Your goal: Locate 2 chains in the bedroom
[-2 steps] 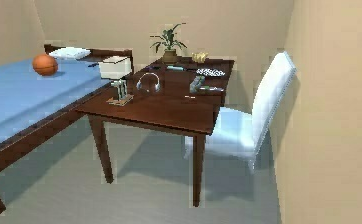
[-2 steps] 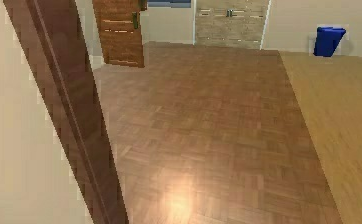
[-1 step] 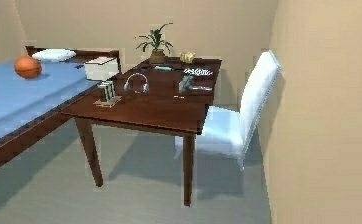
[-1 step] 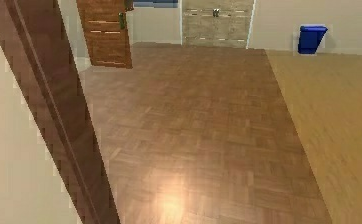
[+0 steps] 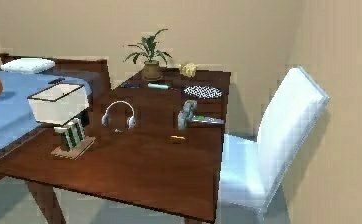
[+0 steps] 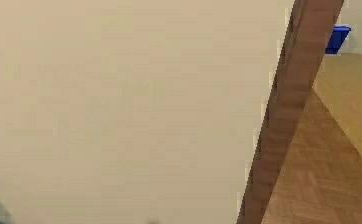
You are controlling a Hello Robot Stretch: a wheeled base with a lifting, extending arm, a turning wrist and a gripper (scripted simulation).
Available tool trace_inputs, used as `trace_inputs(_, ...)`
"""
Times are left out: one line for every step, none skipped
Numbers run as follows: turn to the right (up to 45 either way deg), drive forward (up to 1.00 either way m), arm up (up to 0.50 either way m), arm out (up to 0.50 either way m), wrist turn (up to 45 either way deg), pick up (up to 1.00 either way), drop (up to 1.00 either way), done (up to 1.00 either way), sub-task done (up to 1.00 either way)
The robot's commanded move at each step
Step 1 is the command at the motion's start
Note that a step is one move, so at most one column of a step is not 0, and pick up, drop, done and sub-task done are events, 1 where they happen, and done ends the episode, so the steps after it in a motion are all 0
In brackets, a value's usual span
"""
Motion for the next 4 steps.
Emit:
trace_inputs(0.0,0.00,0.00,0.00,0.0,0.00,0.00,0.00,1.00)
trace_inputs(-45.0,0.00,0.00,0.00,0.0,0.00,0.00,0.00,0.00)
trace_inputs(-45.0,0.00,0.00,0.00,0.0,0.00,0.00,0.00,0.00)
trace_inputs(-45.0,0.00,0.00,0.00,0.0,0.00,0.00,0.00,0.00)
